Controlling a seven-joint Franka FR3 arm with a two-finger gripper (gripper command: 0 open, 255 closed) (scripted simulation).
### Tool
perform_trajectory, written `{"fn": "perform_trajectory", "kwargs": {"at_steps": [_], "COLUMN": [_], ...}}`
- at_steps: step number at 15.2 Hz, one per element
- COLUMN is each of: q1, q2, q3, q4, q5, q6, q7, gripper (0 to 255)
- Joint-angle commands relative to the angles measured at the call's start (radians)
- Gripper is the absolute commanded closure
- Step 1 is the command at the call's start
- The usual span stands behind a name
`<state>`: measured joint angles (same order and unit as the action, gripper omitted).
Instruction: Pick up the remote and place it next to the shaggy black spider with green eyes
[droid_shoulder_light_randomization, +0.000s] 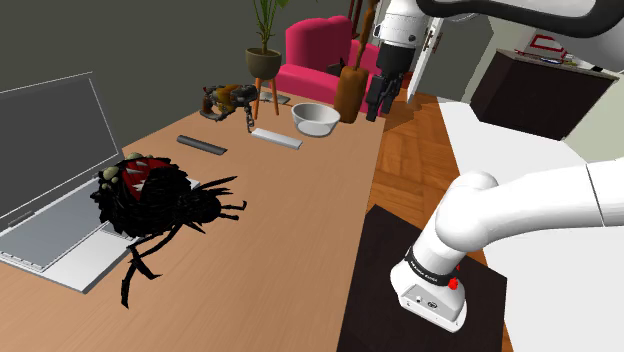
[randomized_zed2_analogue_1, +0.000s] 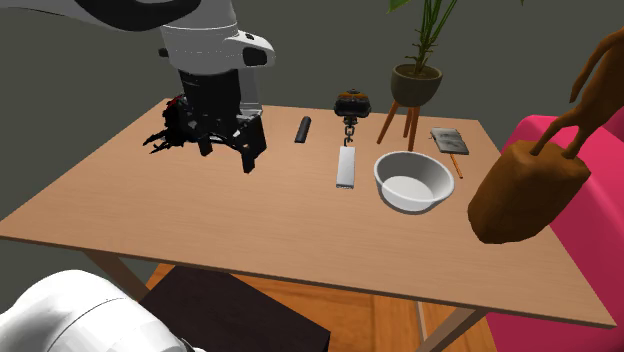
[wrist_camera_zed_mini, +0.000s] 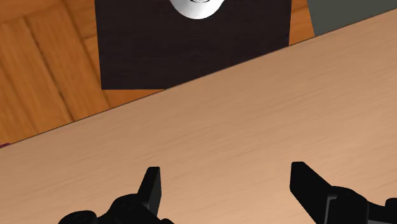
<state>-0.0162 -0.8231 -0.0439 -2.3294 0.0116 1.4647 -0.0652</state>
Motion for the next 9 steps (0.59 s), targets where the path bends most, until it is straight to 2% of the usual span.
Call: {"fn": "perform_trajectory", "kwargs": {"at_steps": [1, 9], "q1": [0.000, 0.005], "q2": [0.000, 0.249], "q3": [0.000, -0.043], "q4": [0.000, 0.021], "q5": [0.000, -0.022], "q6": [0.000, 0.235], "q7": [0.000, -0.065], "gripper": [0, 0]}}
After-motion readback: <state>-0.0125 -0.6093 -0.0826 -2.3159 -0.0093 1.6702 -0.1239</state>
